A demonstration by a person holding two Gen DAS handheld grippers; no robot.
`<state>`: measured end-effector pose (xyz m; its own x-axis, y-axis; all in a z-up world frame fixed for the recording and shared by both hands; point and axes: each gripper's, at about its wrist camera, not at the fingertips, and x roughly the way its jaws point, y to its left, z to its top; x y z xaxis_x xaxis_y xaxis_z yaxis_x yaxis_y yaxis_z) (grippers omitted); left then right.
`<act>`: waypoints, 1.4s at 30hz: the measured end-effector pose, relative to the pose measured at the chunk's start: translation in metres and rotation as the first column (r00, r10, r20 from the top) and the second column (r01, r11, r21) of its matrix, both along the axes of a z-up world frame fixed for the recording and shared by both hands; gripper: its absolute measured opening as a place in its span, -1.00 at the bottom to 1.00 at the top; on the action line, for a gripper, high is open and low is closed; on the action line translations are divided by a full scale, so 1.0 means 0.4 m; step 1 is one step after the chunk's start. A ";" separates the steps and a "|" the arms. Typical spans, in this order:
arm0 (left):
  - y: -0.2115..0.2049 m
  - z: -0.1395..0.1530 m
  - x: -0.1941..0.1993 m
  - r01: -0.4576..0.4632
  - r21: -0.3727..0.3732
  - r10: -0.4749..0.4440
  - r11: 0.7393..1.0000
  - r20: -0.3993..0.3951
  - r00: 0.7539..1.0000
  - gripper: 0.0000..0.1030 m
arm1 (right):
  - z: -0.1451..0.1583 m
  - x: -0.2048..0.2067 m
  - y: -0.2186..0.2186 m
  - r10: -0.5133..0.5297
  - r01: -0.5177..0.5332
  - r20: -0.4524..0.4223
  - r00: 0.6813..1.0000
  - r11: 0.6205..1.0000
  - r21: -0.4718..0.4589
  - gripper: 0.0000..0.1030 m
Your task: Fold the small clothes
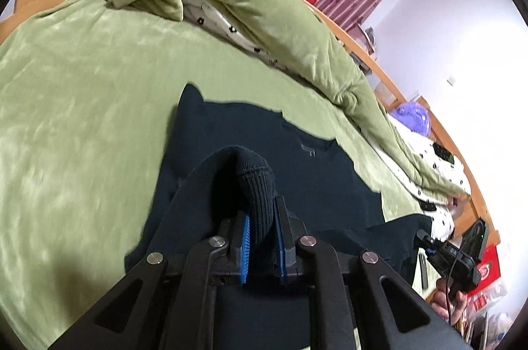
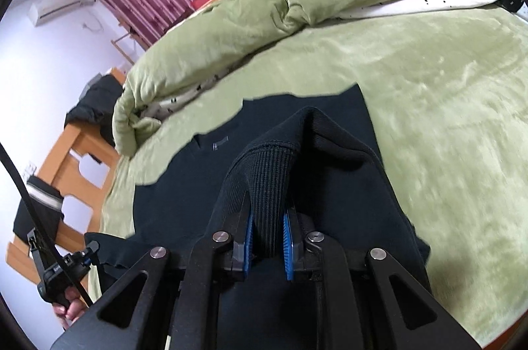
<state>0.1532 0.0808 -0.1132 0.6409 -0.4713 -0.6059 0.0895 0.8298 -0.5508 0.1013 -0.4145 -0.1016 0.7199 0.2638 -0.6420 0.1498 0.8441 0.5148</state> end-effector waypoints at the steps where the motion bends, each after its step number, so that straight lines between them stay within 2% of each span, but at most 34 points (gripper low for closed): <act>1: 0.000 0.003 0.019 -0.009 -0.006 0.009 1.000 -0.001 1.000 -0.76 | 0.002 0.014 -0.003 -0.005 0.005 0.005 1.000 1.000 0.013 -0.72; 4: 0.002 0.008 0.073 -0.030 -0.048 0.030 0.998 -0.012 0.999 -0.76 | 0.002 0.065 -0.020 -0.024 0.024 0.011 1.000 0.998 0.054 -0.71; 9: -0.020 0.013 0.168 -0.049 -0.031 0.049 0.998 -0.005 0.999 -0.76 | -0.003 0.169 -0.033 -0.040 0.039 0.011 0.999 0.994 0.098 -0.71; 18: -0.043 -0.045 0.321 -0.068 0.017 0.069 0.998 -0.063 0.996 -0.76 | -0.061 0.329 -0.023 -0.036 0.038 -0.030 0.999 0.997 0.067 -0.72; 20: -0.034 -0.058 0.337 -0.073 0.006 0.074 0.997 -0.073 0.995 -0.74 | -0.078 0.347 -0.025 -0.039 0.042 -0.039 0.998 0.997 0.063 -0.71; 22: -0.019 -0.068 0.342 -0.081 -0.017 0.080 0.997 -0.090 0.993 -0.61 | -0.094 0.357 -0.031 -0.045 0.047 -0.029 0.999 0.996 0.076 -0.44; 23: -0.009 -0.072 0.342 -0.081 -0.029 0.078 0.996 -0.098 0.992 -0.43 | -0.099 0.358 -0.036 -0.053 0.055 -0.021 0.998 0.995 0.087 -0.33; 24: -0.007 -0.073 0.344 -0.079 -0.036 0.075 0.996 -0.098 0.992 -0.17 | -0.103 0.358 -0.041 -0.060 0.060 -0.002 0.998 0.993 0.102 -0.10; 25: -0.002 -0.072 0.340 -0.078 -0.047 0.074 0.996 -0.085 0.994 -0.03 | -0.104 0.357 -0.043 -0.058 0.056 0.010 0.998 0.992 0.110 0.00; 26: 0.001 -0.069 0.336 -0.080 -0.055 0.077 0.995 -0.065 0.995 0.17 | -0.103 0.357 -0.044 -0.052 0.048 0.027 0.998 0.992 0.117 0.00; 28: -0.005 -0.063 0.331 -0.078 -0.044 0.076 0.996 -0.042 0.996 0.20 | -0.103 0.361 -0.043 -0.037 0.032 0.043 0.998 0.993 0.115 0.00; 34: -0.037 -0.062 0.320 -0.035 -0.006 0.035 0.999 -0.043 0.998 0.21 | -0.134 0.350 -0.044 -0.033 0.032 0.009 0.999 0.993 0.116 0.00; 37: -0.042 -0.066 0.309 -0.028 0.002 0.028 1.000 -0.050 0.998 0.21 | -0.152 0.336 -0.034 -0.029 0.030 -0.018 0.999 0.997 0.071 0.00; 42: -0.045 -0.074 0.276 -0.033 0.033 0.035 0.999 -0.064 0.997 0.21 | -0.163 0.300 -0.001 -0.033 0.025 -0.062 0.998 0.993 -0.118 0.00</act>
